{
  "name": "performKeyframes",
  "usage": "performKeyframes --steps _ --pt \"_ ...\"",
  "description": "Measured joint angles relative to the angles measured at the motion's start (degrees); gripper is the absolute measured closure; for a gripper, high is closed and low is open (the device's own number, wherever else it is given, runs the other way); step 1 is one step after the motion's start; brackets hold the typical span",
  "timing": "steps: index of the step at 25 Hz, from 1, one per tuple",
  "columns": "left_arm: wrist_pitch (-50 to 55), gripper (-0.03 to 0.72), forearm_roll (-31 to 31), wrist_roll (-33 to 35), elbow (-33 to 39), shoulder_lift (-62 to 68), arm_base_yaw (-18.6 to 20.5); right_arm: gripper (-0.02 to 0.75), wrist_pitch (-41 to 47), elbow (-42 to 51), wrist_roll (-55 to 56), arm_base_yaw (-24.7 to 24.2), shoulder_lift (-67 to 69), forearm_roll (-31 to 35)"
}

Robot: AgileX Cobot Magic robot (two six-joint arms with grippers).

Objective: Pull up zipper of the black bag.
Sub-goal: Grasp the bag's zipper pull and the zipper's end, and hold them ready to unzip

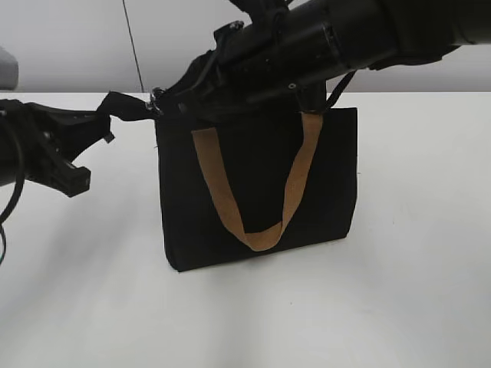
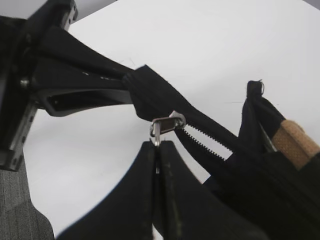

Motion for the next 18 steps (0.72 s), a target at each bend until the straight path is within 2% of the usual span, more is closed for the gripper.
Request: performKeyframes --steps 11,18 --pt "5.8 0.697 0.0 0.0 0.0 2.1 0.0 0.739 -0.3 0.0 5.2 -1.0 -0.8 -3.4" --pt "7.1 0.697 -1.5 0.0 0.0 2.1 -0.1 0.739 0.0 0.0 12.1 -6.1 -0.8 -8.3"
